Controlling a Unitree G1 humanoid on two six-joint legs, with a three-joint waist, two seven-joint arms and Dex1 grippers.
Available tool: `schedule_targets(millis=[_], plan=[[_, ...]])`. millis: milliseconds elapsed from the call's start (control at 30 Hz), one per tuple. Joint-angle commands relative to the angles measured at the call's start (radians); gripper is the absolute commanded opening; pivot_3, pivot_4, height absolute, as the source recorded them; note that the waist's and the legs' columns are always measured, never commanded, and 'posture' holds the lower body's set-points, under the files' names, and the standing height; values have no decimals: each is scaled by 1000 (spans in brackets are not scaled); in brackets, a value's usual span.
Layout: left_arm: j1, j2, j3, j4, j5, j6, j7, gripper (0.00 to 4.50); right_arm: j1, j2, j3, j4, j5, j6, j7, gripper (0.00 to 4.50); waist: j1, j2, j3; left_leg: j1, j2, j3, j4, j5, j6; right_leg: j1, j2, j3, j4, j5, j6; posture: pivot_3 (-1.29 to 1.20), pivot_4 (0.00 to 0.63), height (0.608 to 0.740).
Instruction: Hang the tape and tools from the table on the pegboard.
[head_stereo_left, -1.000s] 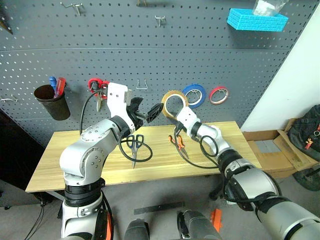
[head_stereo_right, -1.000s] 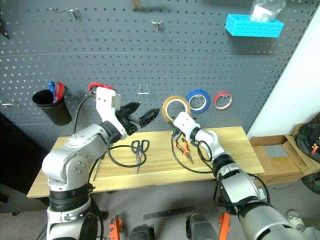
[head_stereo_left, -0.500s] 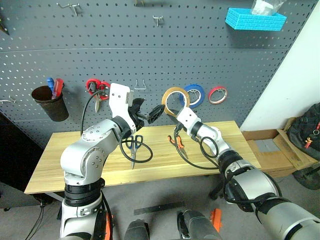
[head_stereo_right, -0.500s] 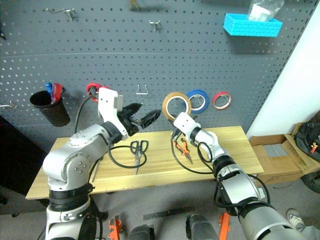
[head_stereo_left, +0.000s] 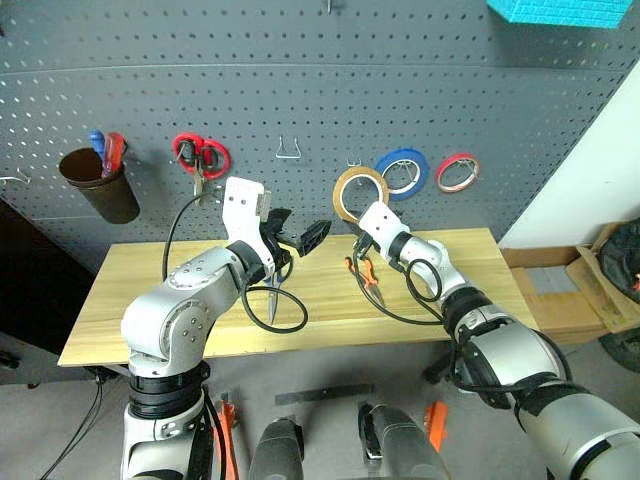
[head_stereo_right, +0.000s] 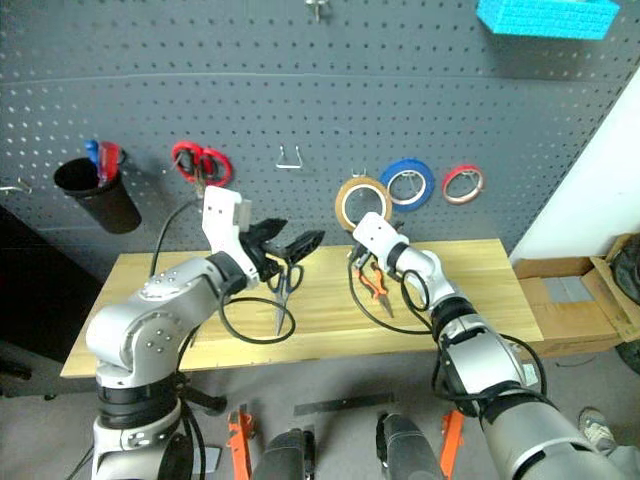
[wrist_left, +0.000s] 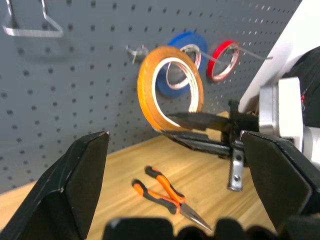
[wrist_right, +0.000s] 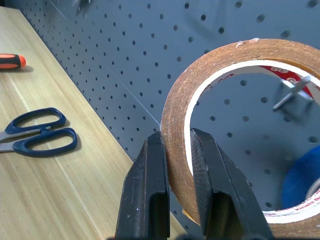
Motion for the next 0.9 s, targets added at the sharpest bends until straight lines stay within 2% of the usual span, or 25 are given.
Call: schedule_targets(millis=[33, 67, 100, 167, 367, 467, 600, 700, 833, 900], plan=[[-3, -5, 5, -49, -19, 4, 11, 4500, -31, -10, -13, 6, -8, 21, -15, 256, 3, 0, 4, 0, 0, 0, -1, 0, 0, 0, 0, 0, 0, -1, 0, 76, 250, 740], [-1, -4, 4, -49, -20, 4, 12, 4500, -30, -12, -13, 6, -10, 25, -21, 256, 4, -1, 7, 0, 0, 0, -2, 0, 0, 0, 0, -1, 0, -1, 0, 76, 250, 740], [-1, -5, 3, -50, -20, 5, 14, 4500, -28, -14, -15, 7, -9, 29, -19, 971, 5, -2, 9, 0, 0, -1, -3, 0, 0, 0, 0, -1, 0, -2, 0, 73, 251, 740], [-3, -8, 0, -47, -19, 5, 17, 4500, -22, -19, -21, 6, -6, 32, -9, 1506, 5, -2, 14, 0, 0, -1, -4, 0, 0, 0, 0, -1, 0, -3, -2, 68, 251, 740], [-5, -22, -11, -37, -16, -6, 24, 4500, 21, -36, -24, -21, -4, 29, 2, 3561, 4, -2, 20, 0, 0, -2, -5, 0, 0, 0, 0, -2, -1, -3, -2, 59, 254, 740], [14, -27, -21, -50, -16, -6, 26, 4500, 87, -44, -33, -84, 18, 77, 42, 4477, 3, -2, 23, 0, 0, -2, -5, 0, 0, 0, 0, -2, -1, -3, -2, 54, 266, 740], [129, -37, -104, -109, -10, 8, 23, 4500, 263, -83, -19, -322, 46, 331, 167, 4477, 3, -1, 27, 1, 0, -2, -8, 0, 0, 0, -1, -1, -1, -5, -2, 46, 308, 740], [218, -56, -172, -146, 39, -18, 67, 4500, 340, -108, -9, -516, 49, 565, 223, 4477, 5, 1, 56, 0, -1, -2, -9, 0, 0, -2, -2, -1, 0, -7, -2, 41, 336, 740], [340, -75, -241, -191, 80, -51, 97, 4500, 306, -55, -43, -630, 87, 937, 203, 4477, -7, -1, 85, -2, 0, 3, -9, 0, 0, -11, -1, 4, 8, -7, -2, 34, 369, 740], [362, -77, -254, -202, 92, -56, 104, 4500, 282, -39, -55, -647, 98, 1032, 181, 4477, -6, -3, 97, 0, 0, 3, -9, 0, 0, -12, -1, 6, 14, -10, -6, 38, 375, 740]])
